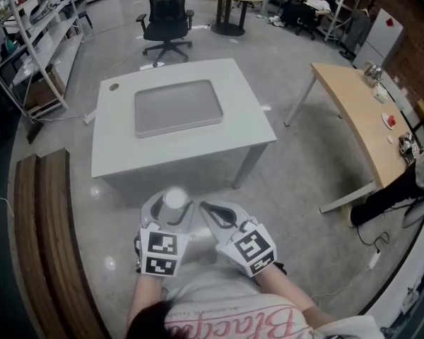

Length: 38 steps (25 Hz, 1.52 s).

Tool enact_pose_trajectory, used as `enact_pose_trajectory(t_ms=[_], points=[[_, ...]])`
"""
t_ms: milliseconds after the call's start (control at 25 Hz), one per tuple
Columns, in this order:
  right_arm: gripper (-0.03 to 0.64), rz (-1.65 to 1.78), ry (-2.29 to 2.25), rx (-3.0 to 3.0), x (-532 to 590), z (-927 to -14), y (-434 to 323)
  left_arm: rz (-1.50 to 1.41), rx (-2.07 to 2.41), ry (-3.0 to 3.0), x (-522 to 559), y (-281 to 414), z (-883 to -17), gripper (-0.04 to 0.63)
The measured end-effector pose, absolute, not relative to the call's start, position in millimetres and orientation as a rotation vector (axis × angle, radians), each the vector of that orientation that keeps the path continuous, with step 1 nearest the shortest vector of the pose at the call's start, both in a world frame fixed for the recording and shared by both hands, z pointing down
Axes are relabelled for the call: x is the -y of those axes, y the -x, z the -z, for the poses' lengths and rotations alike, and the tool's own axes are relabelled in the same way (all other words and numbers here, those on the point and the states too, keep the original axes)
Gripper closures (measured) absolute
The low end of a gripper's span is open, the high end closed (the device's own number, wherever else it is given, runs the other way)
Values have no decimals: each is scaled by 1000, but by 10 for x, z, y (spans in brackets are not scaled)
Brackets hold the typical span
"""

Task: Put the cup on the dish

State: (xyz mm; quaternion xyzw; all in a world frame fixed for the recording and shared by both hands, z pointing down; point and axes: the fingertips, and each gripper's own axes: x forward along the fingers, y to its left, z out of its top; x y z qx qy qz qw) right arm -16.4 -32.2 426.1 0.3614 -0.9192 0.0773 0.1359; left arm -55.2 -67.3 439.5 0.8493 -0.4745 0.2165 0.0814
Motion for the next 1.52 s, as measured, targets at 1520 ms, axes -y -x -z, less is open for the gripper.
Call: enact_pose_trajectory(t_ms=[1520], points=[[630,-259,-888,2685,2726,-4281,437,-743,1491,-2447,3157,769,-4753,334]])
